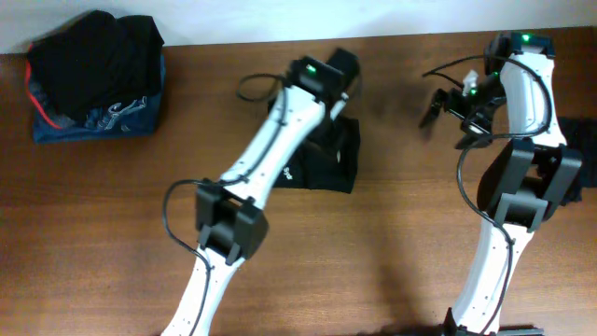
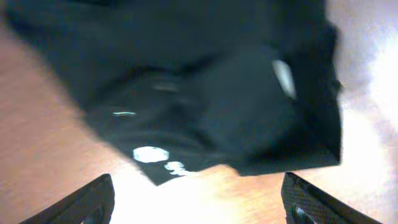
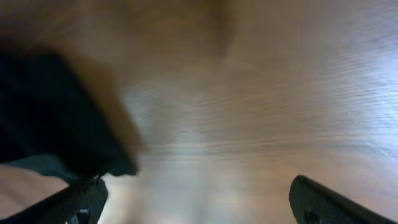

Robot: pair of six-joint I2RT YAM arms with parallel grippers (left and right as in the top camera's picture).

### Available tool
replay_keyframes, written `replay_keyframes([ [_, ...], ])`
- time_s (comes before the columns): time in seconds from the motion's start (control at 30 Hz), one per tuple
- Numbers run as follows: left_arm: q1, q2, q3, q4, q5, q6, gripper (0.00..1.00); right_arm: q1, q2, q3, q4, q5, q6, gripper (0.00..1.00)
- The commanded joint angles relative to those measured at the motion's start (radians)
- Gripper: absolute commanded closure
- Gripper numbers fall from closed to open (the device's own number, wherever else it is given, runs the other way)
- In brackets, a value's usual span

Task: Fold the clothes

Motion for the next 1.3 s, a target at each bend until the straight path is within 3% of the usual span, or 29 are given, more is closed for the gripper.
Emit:
replay_keyframes([
  [0.0, 0.13, 0.004, 0.112, -0.029, 0.018, -0.047, 0.14, 0.064, -0.033, 0.018, 0.038, -0.123, -0.042, 0.01],
  [0.13, 0.243, 0.005, 0.132, -0.044, 0.038, -0.109, 0.13, 0.142, -0.033, 0.018, 0.096, -0.223, -0.111, 0.01],
  [0.17, 0.273, 0.007, 0.127, -0.049, 0.056, -0.117, 0.08, 0.163, -0.033, 0.018, 0.109, -0.233, -0.12, 0.01],
  [0.37, 0.377, 0.007, 0.036, -0.048, 0.235, -0.064, 0.08, 0.291, -0.033, 0.018, 0.265, -0.228, -0.12, 0.01],
  [0.57, 0.368, 0.008, -0.136, -0.009, 0.278, -0.047, 0.08, 0.393, -0.031, 0.018, 0.372, -0.207, -0.119, 0.01],
  [0.9, 0.294, 0.008, -0.406, 0.222, 0.342, -0.035, 0.08, 0.445, -0.031, 0.018, 0.352, -0.103, -0.106, 0.01],
  [1.27, 0.279, 0.008, -0.501, 0.278, 0.341, -0.035, 0.07, 0.445, -0.019, -0.013, 0.317, -0.066, -0.108, 0.01],
])
